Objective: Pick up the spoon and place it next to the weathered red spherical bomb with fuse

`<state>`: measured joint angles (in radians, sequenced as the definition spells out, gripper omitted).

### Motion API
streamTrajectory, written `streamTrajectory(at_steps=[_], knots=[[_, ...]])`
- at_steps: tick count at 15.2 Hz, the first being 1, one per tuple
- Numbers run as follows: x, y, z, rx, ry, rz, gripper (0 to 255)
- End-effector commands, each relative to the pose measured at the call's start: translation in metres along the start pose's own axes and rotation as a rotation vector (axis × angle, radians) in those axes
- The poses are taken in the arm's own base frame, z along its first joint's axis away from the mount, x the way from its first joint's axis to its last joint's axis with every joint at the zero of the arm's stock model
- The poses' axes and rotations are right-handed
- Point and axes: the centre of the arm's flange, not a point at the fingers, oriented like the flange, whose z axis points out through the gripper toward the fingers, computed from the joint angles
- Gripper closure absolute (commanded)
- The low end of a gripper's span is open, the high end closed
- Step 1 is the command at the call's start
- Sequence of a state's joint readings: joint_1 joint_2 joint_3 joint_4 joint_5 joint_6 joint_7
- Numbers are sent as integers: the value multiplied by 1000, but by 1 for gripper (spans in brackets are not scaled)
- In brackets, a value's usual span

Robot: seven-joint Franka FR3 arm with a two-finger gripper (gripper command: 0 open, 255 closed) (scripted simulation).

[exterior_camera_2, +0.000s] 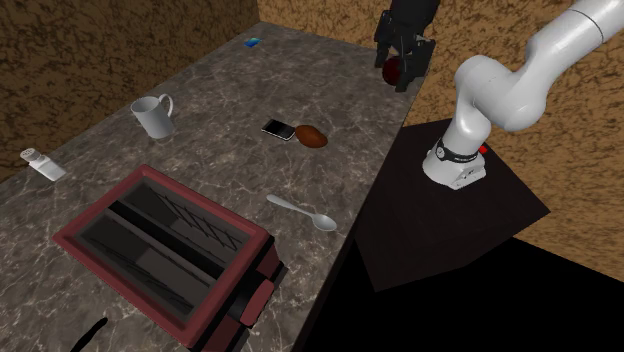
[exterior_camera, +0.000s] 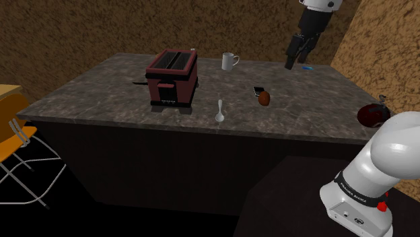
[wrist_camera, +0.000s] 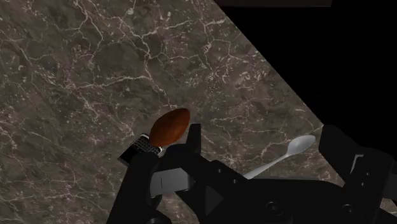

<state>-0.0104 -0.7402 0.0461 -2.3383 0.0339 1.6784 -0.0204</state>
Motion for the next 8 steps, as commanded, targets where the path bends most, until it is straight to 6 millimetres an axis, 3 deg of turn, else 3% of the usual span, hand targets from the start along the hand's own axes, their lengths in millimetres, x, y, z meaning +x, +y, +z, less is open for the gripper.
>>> streamTrajectory(at_steps=[1,8], knots=[[0,0,0,0,0,0,0],[62,-29,64,46,-41,216,0]])
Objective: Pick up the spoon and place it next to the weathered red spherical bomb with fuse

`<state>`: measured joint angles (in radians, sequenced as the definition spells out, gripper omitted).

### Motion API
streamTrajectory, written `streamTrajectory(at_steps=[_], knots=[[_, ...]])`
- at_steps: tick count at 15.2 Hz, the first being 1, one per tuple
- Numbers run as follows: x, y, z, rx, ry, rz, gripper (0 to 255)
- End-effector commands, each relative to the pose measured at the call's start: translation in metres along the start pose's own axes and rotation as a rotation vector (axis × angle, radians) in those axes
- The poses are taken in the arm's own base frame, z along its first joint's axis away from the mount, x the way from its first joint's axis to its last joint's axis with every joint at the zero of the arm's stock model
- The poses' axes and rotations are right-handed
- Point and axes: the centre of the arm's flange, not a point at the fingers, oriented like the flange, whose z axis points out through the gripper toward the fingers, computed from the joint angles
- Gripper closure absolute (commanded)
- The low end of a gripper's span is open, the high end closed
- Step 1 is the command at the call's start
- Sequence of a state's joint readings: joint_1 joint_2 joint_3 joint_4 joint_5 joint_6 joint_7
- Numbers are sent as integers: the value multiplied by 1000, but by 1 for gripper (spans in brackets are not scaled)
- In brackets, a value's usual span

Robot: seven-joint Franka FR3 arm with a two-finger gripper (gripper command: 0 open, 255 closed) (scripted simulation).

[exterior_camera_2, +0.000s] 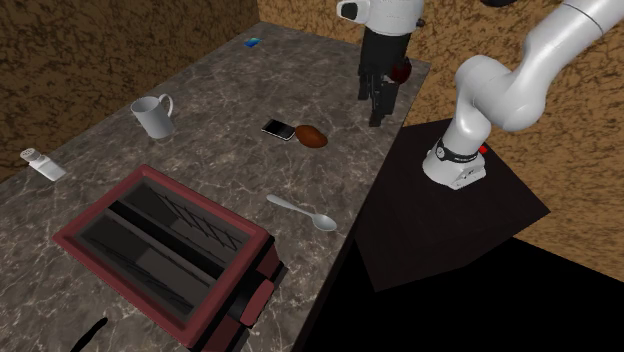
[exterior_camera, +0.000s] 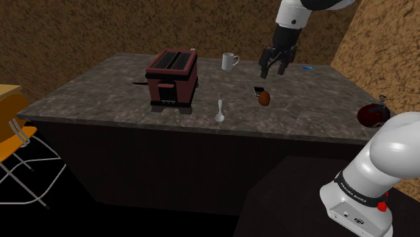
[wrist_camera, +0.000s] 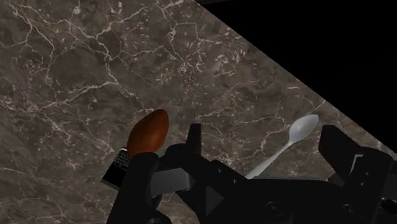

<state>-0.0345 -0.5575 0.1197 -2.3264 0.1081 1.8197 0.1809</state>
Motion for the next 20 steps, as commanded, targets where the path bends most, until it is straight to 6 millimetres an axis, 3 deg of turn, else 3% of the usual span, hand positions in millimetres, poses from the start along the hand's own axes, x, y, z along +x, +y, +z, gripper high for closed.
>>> streamTrajectory(at_steps=[1,10,18,20], knots=[[16,-7,20,14,-11,65,0],[98,-38,102,73,-64,342,0],[172,-50,178,125,-112,589,0],[177,-52,189,129,-115,608,0]])
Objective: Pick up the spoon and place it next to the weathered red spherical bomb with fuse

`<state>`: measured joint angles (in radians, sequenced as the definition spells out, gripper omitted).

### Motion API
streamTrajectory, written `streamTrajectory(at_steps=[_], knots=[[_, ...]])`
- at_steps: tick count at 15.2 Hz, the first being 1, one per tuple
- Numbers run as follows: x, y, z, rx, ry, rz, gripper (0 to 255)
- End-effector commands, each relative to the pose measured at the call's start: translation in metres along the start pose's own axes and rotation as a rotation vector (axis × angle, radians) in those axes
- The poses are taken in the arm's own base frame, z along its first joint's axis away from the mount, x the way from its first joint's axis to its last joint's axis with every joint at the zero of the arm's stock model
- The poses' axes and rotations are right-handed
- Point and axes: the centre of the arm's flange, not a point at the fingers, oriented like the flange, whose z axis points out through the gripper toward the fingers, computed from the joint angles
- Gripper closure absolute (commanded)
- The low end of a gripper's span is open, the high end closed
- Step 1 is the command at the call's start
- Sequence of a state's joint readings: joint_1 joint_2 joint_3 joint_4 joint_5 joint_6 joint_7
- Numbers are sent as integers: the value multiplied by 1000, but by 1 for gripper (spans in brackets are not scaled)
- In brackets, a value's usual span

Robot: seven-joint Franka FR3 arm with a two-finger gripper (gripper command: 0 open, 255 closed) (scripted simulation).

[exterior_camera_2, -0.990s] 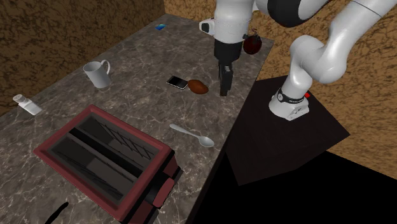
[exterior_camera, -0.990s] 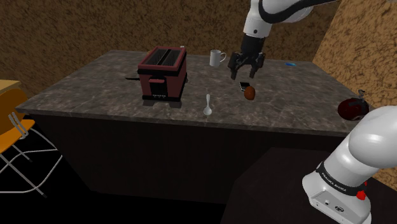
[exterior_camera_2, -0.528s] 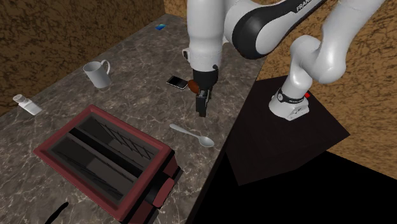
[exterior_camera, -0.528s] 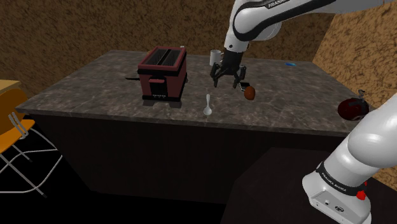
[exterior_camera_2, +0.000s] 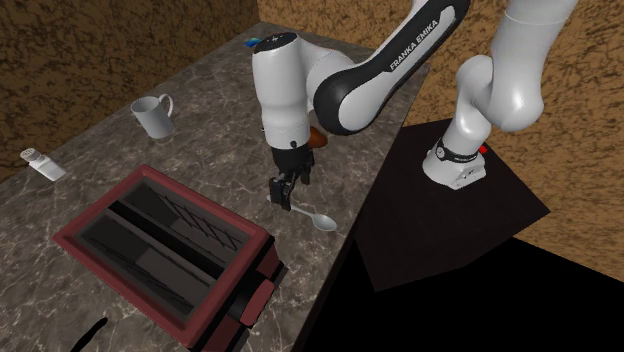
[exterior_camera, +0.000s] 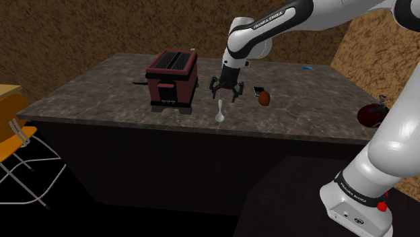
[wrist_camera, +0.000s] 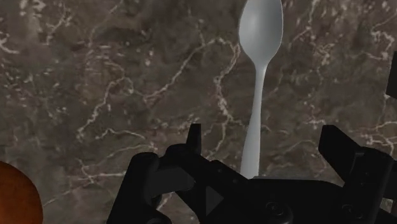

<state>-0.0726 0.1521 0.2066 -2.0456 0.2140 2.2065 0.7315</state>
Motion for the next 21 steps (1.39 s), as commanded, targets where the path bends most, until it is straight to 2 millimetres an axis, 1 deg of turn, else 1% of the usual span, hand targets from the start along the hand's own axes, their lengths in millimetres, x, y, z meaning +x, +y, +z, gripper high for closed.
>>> streamTrajectory(at_steps=[1,7,14,15,21], knots=[[4,-5,10,3,-2,14,0],[4,-5,39,3,-2,14,0],[4,-5,39,3,-2,14,0],[4,-5,39,3,-2,14,255],[3,-5,39,3,-2,14,255]])
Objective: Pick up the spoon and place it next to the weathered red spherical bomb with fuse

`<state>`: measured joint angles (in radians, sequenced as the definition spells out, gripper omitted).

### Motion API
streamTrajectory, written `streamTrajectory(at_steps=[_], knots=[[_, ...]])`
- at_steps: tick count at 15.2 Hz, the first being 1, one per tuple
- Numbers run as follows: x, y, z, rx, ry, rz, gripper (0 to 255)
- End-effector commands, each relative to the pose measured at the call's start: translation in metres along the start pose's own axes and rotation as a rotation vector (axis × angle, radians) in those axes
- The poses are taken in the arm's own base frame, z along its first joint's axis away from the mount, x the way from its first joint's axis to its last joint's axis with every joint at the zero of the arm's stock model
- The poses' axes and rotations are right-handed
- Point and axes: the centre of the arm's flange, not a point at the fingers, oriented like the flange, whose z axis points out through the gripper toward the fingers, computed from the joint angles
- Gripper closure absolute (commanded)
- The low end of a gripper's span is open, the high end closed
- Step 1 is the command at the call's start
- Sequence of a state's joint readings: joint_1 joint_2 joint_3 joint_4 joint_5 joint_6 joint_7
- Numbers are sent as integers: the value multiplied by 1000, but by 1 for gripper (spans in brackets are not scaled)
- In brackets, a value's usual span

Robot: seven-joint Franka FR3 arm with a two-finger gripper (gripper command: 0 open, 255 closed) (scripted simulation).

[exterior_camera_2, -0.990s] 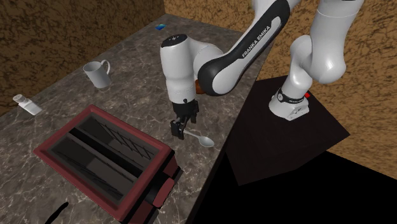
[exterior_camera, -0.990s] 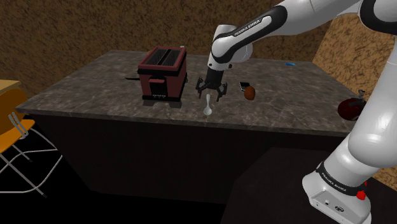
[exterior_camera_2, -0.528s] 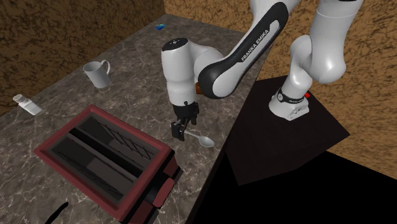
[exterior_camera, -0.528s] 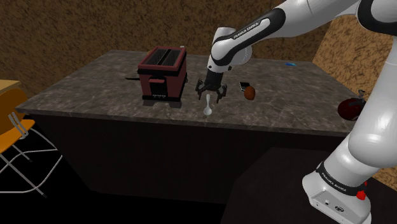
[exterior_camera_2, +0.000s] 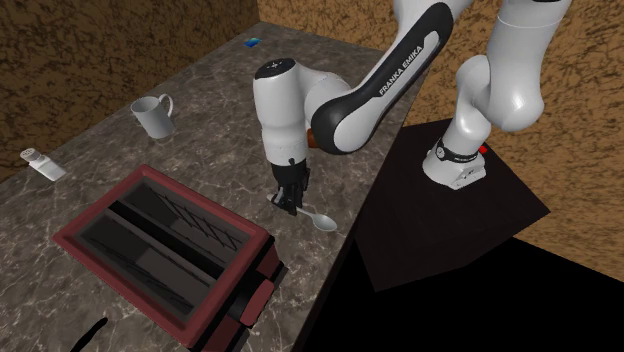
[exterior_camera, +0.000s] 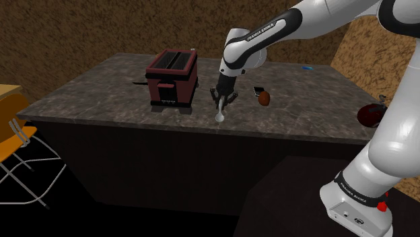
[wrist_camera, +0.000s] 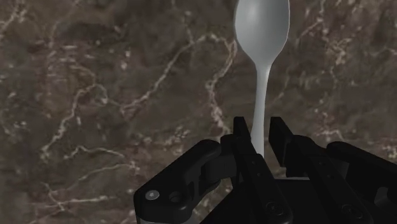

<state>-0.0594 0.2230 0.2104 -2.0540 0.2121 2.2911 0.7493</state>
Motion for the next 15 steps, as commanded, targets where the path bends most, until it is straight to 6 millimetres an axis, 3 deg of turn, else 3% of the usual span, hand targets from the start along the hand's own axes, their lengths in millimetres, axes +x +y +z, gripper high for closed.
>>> streamTrajectory(at_steps=[1,3,15], knots=[[-1,-1,1,-2,-3,-2,255],[-1,0,2,-2,-3,-2,255],[-10,-10,-60,-2,-3,-2,255]])
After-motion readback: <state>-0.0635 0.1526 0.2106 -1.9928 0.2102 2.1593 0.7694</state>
